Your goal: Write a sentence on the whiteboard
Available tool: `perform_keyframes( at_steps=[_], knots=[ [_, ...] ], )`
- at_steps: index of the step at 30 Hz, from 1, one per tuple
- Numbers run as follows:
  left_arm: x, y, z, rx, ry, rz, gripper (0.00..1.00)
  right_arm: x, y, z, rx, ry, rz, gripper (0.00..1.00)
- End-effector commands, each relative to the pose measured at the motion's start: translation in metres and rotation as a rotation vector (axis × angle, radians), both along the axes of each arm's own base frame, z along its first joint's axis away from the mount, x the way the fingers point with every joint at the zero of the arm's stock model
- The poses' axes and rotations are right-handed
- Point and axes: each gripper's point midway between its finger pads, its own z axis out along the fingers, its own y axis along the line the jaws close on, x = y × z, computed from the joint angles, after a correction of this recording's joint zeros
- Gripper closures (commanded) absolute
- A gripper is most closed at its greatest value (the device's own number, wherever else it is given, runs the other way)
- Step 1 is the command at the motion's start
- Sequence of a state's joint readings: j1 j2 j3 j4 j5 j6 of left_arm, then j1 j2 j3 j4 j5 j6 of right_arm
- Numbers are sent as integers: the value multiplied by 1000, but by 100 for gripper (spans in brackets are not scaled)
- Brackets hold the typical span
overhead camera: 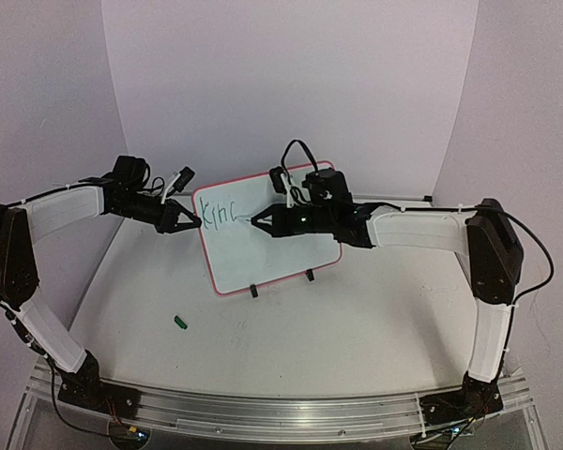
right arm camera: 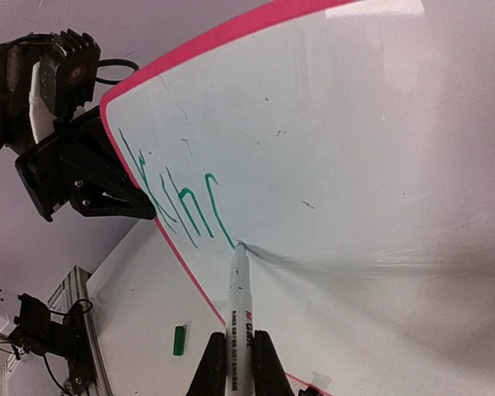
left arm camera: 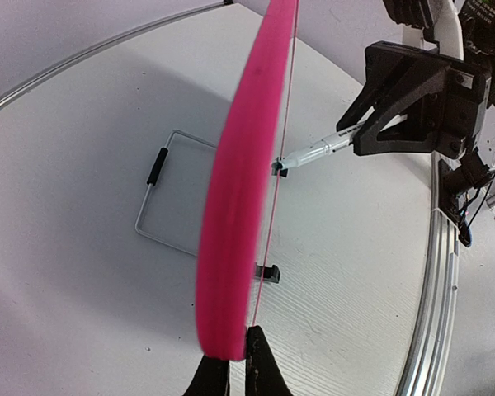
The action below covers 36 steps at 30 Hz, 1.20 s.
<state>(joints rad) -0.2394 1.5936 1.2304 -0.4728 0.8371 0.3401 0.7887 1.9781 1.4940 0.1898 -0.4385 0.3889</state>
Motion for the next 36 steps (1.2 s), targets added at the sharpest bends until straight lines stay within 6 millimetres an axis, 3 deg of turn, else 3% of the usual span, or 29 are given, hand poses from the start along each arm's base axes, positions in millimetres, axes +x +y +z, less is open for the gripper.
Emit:
perform_keyframes(
  at_steps=[1,14,21,25,36],
  knots=[
    [2,6,-5,56,-8,20,100,12,-6,51,56,-104,-54,100],
    [1,5,-4,54,-9,18,100,19,-1,82,99,-161,-60,100],
    [2,5,-4,54,-7,18,100,20,3,88,117,-170,-52,100],
    [2,5,-5,55,-7,19,100,20,3,86,116,-165,-51,100],
    [2,5,-5,56,-6,19,100,13,-1,51,78,-99,-40,100]
  ],
)
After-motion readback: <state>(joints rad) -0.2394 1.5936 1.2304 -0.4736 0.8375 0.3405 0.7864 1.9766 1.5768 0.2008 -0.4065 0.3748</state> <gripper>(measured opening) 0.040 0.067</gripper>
